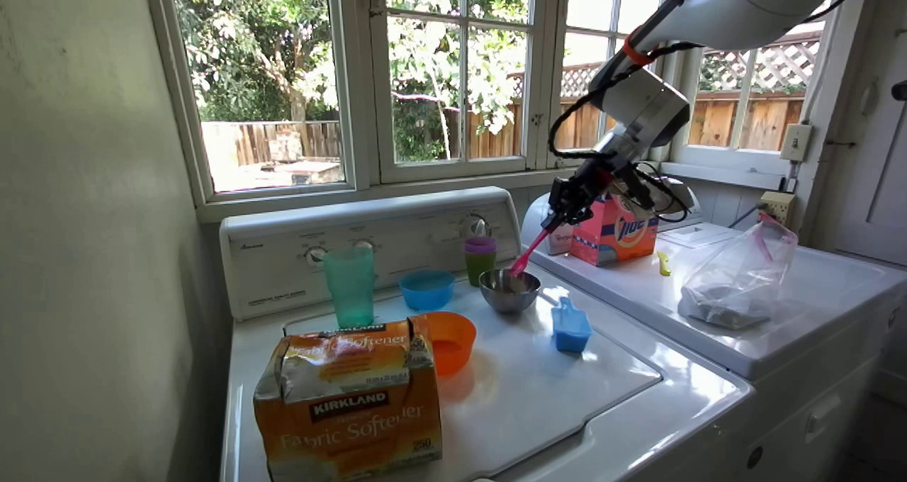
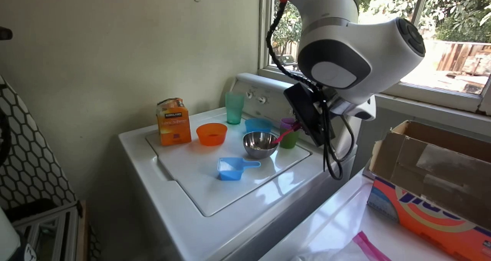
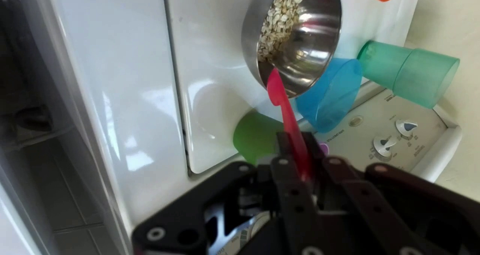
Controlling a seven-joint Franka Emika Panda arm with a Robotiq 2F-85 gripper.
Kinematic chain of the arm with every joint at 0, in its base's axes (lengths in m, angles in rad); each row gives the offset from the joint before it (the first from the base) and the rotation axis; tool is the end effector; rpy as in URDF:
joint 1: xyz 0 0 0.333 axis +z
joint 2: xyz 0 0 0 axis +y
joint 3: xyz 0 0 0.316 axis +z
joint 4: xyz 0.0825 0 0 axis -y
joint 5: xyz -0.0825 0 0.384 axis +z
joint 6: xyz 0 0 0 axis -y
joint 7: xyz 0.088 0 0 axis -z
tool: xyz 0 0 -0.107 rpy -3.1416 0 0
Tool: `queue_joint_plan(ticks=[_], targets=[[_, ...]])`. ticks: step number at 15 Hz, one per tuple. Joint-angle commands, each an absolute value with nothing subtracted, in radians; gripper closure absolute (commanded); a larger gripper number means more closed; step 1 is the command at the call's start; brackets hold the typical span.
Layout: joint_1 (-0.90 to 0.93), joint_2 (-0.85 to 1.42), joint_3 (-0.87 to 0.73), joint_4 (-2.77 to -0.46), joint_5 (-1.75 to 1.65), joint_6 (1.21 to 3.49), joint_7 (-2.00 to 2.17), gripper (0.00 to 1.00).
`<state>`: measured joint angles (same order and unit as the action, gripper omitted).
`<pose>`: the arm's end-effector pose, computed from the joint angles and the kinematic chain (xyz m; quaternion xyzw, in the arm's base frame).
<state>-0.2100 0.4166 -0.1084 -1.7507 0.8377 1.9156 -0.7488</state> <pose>0.6249 -0.1442 0.3341 -0.9328 -0.0173 -0.0783 0.3512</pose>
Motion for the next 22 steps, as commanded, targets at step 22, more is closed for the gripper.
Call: queue_joint_plan(ticks=[22], targets=[[-0.238,0.552,-0.019,-1.608,0.679,1.729,-0.722,0.97]])
